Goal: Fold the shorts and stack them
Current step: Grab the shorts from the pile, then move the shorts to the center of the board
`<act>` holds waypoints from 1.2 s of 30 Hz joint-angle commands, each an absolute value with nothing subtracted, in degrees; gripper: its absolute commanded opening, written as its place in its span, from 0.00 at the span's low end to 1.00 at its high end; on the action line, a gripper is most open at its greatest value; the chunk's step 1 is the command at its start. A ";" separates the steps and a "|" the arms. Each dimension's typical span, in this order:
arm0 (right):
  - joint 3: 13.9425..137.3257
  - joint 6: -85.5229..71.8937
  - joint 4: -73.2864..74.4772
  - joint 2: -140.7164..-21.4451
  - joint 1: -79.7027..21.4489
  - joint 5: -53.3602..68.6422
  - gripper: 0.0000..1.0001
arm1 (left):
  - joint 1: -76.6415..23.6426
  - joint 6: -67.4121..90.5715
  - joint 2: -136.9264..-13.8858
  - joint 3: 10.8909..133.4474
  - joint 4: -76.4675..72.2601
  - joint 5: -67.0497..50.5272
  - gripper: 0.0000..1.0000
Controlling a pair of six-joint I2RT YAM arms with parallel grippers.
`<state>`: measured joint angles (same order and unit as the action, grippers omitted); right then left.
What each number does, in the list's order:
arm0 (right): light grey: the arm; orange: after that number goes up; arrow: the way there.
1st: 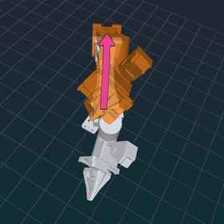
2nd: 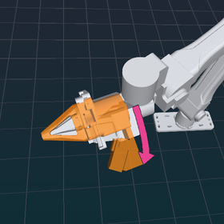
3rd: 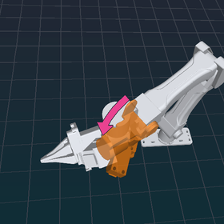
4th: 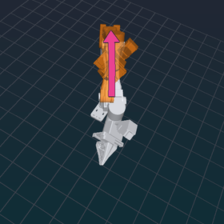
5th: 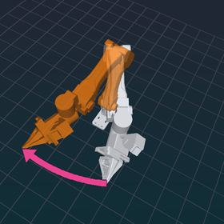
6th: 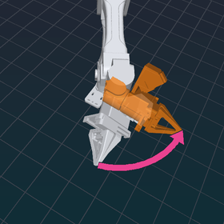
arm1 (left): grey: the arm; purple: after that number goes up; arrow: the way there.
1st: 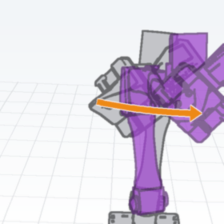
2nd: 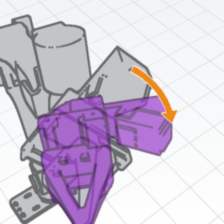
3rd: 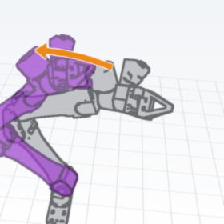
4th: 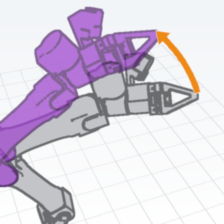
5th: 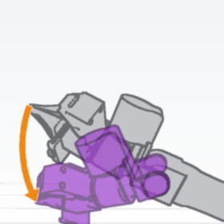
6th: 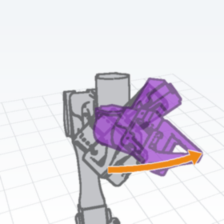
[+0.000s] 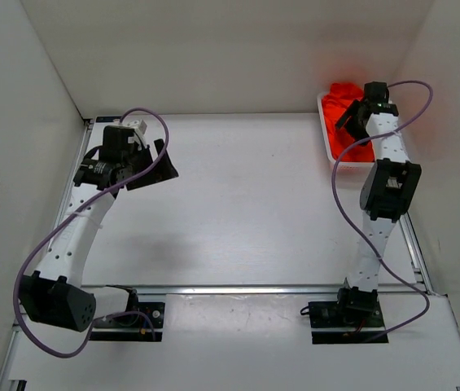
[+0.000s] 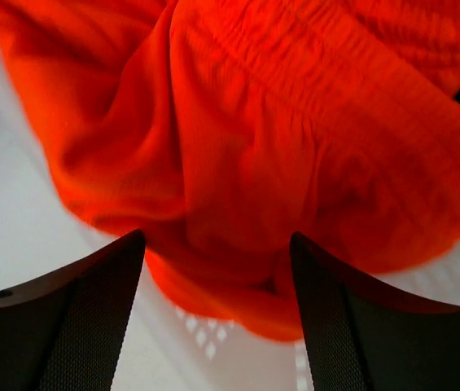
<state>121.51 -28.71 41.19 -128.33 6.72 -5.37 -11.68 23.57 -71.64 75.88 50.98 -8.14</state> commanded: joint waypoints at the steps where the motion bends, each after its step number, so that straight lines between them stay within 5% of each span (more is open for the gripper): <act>1: 129.36 -31.37 38.76 -133.40 8.26 -3.96 0.75 | -11.51 23.20 -71.81 77.17 50.98 -9.14 1.00; 2: 130.59 -31.90 37.63 -134.72 8.26 -3.96 0.68 | -11.51 23.20 -71.81 76.65 50.98 -9.14 1.00; 5: 134.21 -32.43 37.62 -137.37 8.26 -5.01 0.19 | -11.51 23.73 -71.81 76.64 50.98 -9.67 1.00; 7: 132.99 -33.83 37.10 -133.52 8.26 -6.50 0.00 | -11.51 24.26 -71.81 76.11 50.98 -9.67 1.00; 14: 121.91 -30.07 32.87 -111.82 4.93 -5.38 0.00 | -11.51 25.92 -69.70 74.53 49.93 -9.67 1.00; 20: 125.14 -29.36 31.03 -98.98 -4.72 7.37 0.00 | -11.51 28.83 -69.69 76.28 47.72 -13.54 1.00; 27: 131.05 -21.80 32.08 -91.86 -19.58 8.61 0.00 | -10.99 28.74 -69.70 82.17 49.74 -7.83 1.00; 32: 111.06 -22.59 31.56 -83.00 -28.28 3.63 0.03 | -10.11 25.58 -67.60 88.41 53.87 -0.90 1.00; 34: 97.56 -23.81 30.15 -81.31 -29.18 1.24 0.20 | -10.11 25.58 -65.75 88.42 54.40 0.52 1.00; 35: 94.60 -24.34 30.15 -81.30 -29.18 0.53 0.38 | -10.11 25.05 -65.22 88.42 54.40 0.53 1.00; 36: 92.74 -24.35 31.45 -82.34 -27.96 1.48 0.67 | -10.11 25.05 -64.61 87.46 54.40 1.31 1.00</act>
<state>100.51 -24.62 30.44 -79.11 -29.08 4.54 -10.24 26.72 -67.81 86.48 52.12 -2.61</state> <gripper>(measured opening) 0.493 1.000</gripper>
